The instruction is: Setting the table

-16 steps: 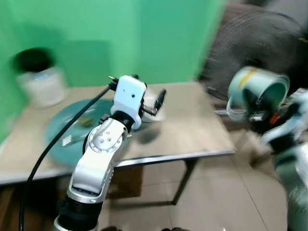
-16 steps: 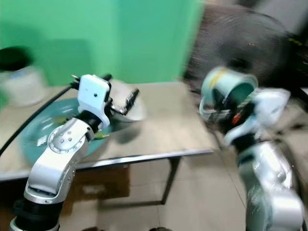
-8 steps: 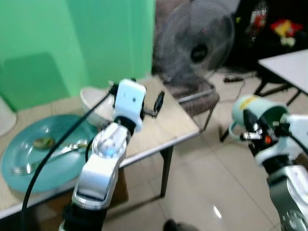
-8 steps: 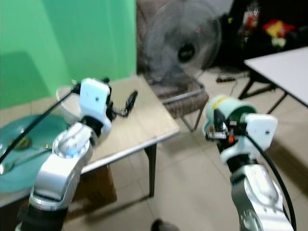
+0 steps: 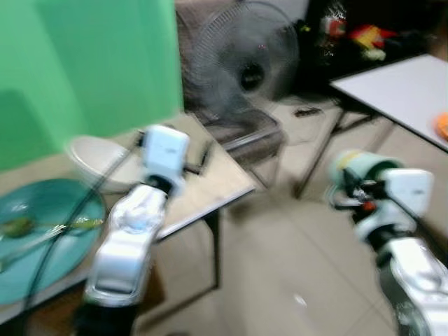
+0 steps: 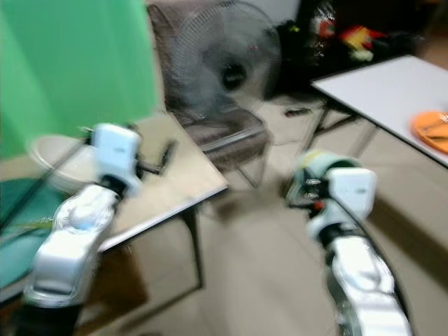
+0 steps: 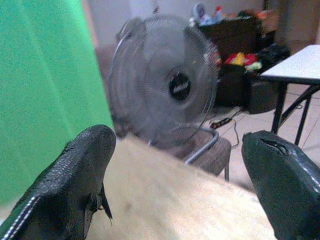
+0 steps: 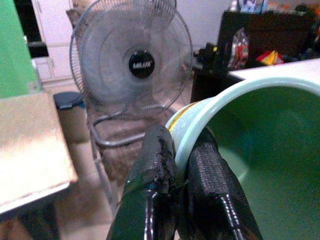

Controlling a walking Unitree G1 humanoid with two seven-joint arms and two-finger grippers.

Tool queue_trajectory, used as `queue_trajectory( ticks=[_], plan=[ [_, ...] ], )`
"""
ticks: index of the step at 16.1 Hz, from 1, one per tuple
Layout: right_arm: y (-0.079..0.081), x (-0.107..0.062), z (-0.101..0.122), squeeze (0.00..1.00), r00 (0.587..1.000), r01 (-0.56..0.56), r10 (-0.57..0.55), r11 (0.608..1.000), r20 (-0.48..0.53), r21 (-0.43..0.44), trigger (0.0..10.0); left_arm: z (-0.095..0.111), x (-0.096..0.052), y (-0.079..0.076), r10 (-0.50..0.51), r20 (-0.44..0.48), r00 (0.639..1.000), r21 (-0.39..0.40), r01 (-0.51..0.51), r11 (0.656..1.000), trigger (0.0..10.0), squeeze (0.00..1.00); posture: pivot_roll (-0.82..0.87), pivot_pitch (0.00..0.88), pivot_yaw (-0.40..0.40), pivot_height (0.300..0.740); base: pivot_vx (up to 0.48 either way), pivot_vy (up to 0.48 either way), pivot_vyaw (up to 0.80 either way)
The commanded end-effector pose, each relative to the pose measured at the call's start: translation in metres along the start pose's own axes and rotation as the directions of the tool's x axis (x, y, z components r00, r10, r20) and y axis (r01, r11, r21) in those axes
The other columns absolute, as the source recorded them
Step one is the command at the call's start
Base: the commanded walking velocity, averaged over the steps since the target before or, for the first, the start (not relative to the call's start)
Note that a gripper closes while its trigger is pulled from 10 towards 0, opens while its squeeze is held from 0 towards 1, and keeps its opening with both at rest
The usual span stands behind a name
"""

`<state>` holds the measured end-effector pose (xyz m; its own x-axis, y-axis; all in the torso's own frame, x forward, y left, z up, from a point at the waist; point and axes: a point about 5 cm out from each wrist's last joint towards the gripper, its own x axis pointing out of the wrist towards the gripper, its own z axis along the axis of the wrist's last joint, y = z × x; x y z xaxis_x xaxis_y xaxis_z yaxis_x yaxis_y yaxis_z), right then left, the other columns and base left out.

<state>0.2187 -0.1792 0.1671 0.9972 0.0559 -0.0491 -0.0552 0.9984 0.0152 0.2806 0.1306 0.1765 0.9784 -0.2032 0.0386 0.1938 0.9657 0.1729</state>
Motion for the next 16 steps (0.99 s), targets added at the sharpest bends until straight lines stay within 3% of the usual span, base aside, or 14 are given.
queue_trajectory(
  ticks=[1,4,6,12,16],
  plan=[
    [-0.004,-0.002,0.003,0.0,1.0,0.026,-0.026,1.0,0.006,-0.006,10.0,0.001,-0.001,-0.008,-0.027,0.009,1.0,-0.025,0.027,0.999,10.0,0.0,-0.04,0.0,-0.03,0.74,0.0,0.0,-0.79],
    [-0.004,-0.002,0.002,0.0,1.0,0.031,-0.031,0.999,-0.001,0.012,10.0,0.003,0.0,-0.012,-0.022,0.029,0.999,-0.014,0.022,1.0,10.0,0.0,-0.02,0.0,-0.04,0.74,0.0,0.0,-0.79],
    [-0.006,0.0,0.001,0.0,0.999,0.045,-0.045,0.999,-0.007,0.019,10.0,0.0,-0.004,-0.019,-0.119,0.017,0.993,-0.014,0.12,0.993,10.0,0.0,-0.03,0.0,-0.047,0.74,0.0,0.0,-0.8],
    [0.0,-0.008,0.005,0.0,1.0,0.026,-0.026,0.999,-0.01,0.021,10.0,0.004,-0.009,-0.019,-0.122,0.053,0.991,-0.016,0.123,0.992,10.0,0.0,-0.04,0.0,-0.037,0.74,0.0,0.0,-0.8],
    [0.002,-0.006,0.004,0.0,1.0,-0.002,0.002,0.999,-0.008,-0.034,10.0,0.0,-0.009,-0.019,-0.135,0.038,0.99,-0.016,0.135,0.991,10.0,0.0,-0.04,0.0,-0.054,0.74,0.0,0.0,-0.76]
  ],
)
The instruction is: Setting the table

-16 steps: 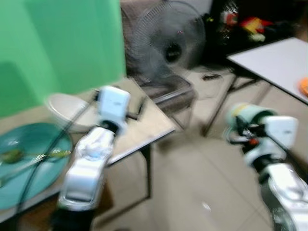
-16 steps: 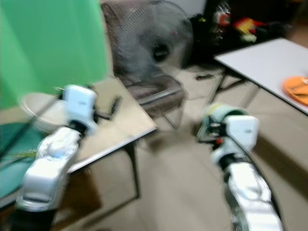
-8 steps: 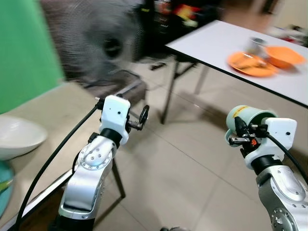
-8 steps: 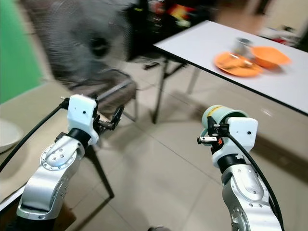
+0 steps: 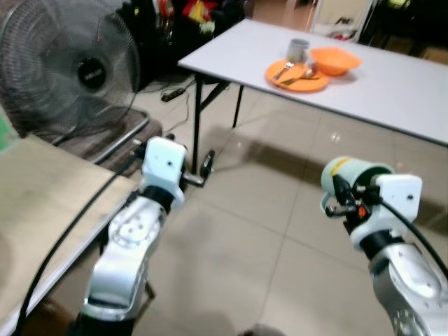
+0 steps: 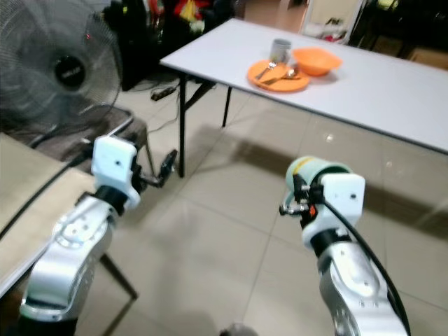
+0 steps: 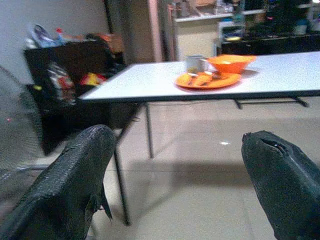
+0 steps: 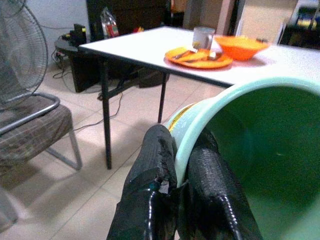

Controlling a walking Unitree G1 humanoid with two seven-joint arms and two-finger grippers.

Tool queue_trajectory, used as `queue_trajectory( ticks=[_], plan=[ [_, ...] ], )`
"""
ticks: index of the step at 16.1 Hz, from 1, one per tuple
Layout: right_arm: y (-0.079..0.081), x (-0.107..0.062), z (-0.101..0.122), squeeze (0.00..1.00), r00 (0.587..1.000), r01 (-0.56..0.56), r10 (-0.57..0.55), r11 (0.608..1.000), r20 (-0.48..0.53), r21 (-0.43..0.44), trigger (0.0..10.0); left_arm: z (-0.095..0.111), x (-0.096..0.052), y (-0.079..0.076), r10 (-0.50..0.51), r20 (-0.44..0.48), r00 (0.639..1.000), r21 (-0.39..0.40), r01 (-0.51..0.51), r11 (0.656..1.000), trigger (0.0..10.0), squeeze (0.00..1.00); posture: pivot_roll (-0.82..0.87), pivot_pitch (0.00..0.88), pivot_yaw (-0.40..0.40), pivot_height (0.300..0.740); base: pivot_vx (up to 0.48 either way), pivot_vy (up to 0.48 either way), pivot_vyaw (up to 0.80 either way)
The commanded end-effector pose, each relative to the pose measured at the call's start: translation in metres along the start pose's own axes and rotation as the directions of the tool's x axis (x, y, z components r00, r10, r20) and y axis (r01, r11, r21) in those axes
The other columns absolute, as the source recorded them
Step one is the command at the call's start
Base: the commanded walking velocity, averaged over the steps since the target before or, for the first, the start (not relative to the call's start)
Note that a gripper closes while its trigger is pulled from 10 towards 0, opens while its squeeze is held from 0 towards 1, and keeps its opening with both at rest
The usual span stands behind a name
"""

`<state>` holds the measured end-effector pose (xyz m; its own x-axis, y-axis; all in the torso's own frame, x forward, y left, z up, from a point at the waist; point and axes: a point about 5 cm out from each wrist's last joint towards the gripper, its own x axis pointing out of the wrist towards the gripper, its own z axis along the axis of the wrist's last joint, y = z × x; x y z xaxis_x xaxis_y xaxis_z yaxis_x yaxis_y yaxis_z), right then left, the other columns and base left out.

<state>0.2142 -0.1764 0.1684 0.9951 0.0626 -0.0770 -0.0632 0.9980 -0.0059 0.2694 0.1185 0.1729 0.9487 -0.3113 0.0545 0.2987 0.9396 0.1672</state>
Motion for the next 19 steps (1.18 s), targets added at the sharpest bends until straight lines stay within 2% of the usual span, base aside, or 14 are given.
queue_trajectory(
  ticks=[1,8,19],
  plan=[
    [-0.0013,-0.0009,0.0046,0.0,0.999,0.015,-0.015,1.0,0.03,0.006,10.0,-0.0004,-0.0007,-0.0044,-0.026,0.0,1.0,-0.008,0.026,1.0,10.0,0.0,-0.03,0.0,-0.065,0.74,0.0,0.0,-0.76],
    [-0.0014,0.0007,0.004,0.0,1.0,0.013,-0.014,1.0,0.026,0.013,10.0,-0.0007,-0.0006,-0.0053,-0.044,-0.004,0.999,-0.014,0.044,0.999,10.0,0.0,-0.04,0.0,-0.073,0.74,0.264,0.0,-0.12],
    [-0.0016,-0.0027,0.0036,0.0,0.999,0.029,-0.029,0.999,0.021,0.03,10.0,-0.0039,-0.0044,-0.0096,-0.069,-0.022,0.997,-0.019,0.068,0.997,10.0,0.0,-0.04,0.0,-0.073,0.74,0.336,0.0,-0.79]
  ],
)
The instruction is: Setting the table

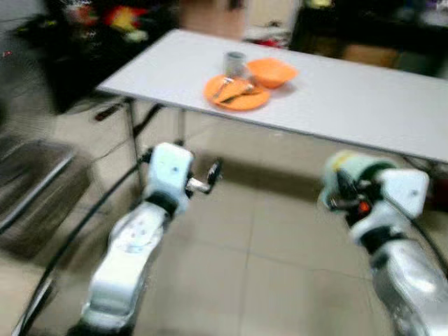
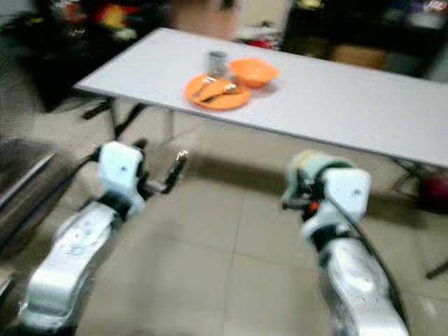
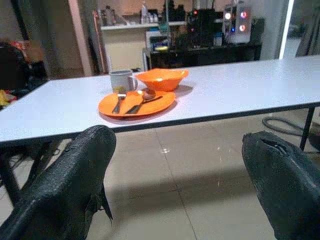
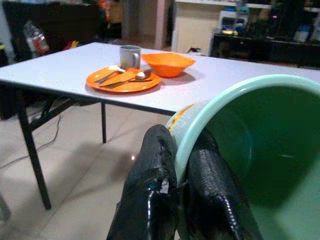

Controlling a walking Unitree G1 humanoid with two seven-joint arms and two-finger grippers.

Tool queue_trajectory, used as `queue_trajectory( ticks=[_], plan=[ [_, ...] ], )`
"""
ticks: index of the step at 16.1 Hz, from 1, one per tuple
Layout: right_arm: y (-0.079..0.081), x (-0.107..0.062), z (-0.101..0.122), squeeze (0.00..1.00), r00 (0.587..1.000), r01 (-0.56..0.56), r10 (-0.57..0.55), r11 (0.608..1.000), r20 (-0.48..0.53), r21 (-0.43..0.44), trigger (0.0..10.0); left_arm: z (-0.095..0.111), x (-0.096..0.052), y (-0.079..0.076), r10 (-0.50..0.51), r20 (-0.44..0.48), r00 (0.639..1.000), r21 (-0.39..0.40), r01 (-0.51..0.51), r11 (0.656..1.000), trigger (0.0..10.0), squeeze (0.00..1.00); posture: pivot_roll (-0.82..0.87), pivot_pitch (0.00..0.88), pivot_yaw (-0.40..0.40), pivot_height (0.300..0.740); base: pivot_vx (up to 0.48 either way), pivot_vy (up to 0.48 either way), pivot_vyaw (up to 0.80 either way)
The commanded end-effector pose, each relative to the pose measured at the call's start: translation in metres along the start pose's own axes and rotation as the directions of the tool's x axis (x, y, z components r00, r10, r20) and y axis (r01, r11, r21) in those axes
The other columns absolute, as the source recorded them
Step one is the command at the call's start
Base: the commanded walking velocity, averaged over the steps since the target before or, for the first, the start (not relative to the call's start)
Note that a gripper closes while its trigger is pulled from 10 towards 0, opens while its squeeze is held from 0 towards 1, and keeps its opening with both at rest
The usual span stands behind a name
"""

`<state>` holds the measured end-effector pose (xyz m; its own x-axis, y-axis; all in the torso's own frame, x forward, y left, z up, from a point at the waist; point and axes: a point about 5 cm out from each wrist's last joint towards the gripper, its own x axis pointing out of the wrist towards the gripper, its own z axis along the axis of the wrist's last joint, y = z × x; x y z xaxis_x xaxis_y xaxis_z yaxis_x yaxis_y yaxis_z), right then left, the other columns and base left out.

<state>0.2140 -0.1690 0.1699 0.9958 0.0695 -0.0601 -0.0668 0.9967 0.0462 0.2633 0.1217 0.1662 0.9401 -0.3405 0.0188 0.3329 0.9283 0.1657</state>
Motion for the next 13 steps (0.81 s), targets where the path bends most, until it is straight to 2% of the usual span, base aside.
queue_trajectory(
  ticks=[1,5,9,13],
  plan=[
    [-0.0088,-0.003,0.0027,0.0,0.999,0.034,-0.034,0.999,0.005,-0.022,10.0,0.0021,0.0028,-0.0101,-0.033,0.005,0.999,-0.014,0.034,0.999,10.0,0.0,-0.04,0.0,-0.074,0.74,0.334,0.0,-0.79],
    [-0.0078,-0.0032,0.0029,0.0,0.999,0.035,-0.035,0.999,0.011,-0.014,10.0,0.0001,0.0007,-0.0092,-0.036,-0.006,0.999,-0.008,0.036,0.999,10.0,0.0,-0.03,0.0,-0.069,0.74,0.326,0.0,-0.63],
    [-0.0106,-0.0008,0.0018,0.0,0.999,0.045,-0.045,0.999,0.009,-0.017,10.0,0.0003,0.001,-0.0087,-0.03,-0.009,1.0,-0.004,0.03,1.0,10.0,0.0,-0.02,0.0,-0.082,0.74,0.32,0.0,0.0],
    [-0.0132,0.002,0.0029,0.0,0.999,0.045,-0.045,0.999,0.009,-0.027,10.0,0.0004,0.0018,-0.0073,-0.016,-0.01,1.0,0.001,0.016,1.0,10.0,0.0,-0.03,0.0,-0.077,0.74,0.321,0.0,-0.7]
  ],
)
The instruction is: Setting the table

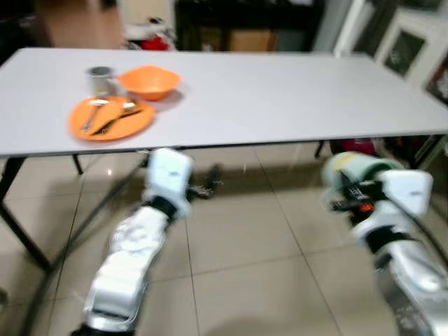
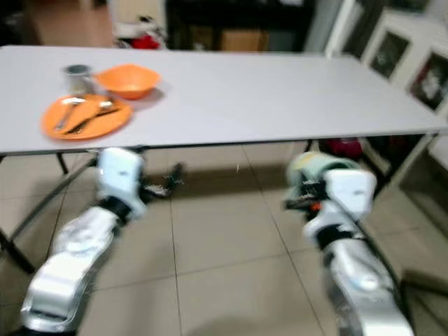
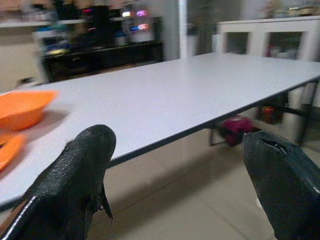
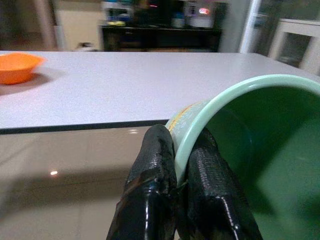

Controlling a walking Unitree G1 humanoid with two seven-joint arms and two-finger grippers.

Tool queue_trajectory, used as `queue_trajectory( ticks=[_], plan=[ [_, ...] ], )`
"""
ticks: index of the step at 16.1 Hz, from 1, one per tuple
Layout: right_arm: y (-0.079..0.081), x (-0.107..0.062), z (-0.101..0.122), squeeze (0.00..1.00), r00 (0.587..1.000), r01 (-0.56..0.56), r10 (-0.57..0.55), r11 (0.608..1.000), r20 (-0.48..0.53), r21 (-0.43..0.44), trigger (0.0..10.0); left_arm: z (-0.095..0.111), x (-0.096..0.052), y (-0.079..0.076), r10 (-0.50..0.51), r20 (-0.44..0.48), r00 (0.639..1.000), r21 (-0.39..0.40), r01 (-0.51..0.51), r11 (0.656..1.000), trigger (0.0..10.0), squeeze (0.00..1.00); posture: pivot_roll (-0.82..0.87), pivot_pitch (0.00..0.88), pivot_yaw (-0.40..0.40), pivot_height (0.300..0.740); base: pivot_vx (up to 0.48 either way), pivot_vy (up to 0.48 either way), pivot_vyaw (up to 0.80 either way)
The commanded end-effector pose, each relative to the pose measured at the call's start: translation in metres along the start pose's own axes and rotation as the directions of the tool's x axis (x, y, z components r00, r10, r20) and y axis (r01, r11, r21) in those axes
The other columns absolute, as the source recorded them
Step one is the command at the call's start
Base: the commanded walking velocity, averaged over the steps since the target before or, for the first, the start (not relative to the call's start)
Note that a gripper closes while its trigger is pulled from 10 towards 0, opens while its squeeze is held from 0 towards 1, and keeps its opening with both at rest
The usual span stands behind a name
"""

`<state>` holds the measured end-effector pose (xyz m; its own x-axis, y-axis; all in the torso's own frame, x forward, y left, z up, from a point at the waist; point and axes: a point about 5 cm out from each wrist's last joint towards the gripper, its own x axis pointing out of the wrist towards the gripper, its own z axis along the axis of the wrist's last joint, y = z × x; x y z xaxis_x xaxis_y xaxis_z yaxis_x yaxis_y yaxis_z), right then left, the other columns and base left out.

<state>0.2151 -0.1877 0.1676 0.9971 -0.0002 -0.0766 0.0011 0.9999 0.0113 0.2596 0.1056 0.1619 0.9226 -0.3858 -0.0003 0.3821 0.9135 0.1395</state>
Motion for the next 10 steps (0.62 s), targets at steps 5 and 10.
queue_trajectory(
  ticks=[5,10],
  plan=[
    [-0.003,0.002,0.0,0.0,1.0,-0.005,0.005,1.0,0.025,-0.007,10.0,-0.004,-0.003,0.021,0.065,-0.009,0.998,0.058,-0.064,0.996,10.0,0.0,-0.03,0.0,-0.06,0.74,0.313,0.0,-0.52],
    [-0.003,0.011,-0.006,0.0,0.997,-0.066,0.069,0.994,0.039,-0.082,10.0,-0.004,-0.005,0.031,0.114,0.036,0.993,0.068,-0.116,0.991,10.0,0.0,-0.03,0.0,-0.068,0.74,0.298,0.0,0.0]
  ],
)
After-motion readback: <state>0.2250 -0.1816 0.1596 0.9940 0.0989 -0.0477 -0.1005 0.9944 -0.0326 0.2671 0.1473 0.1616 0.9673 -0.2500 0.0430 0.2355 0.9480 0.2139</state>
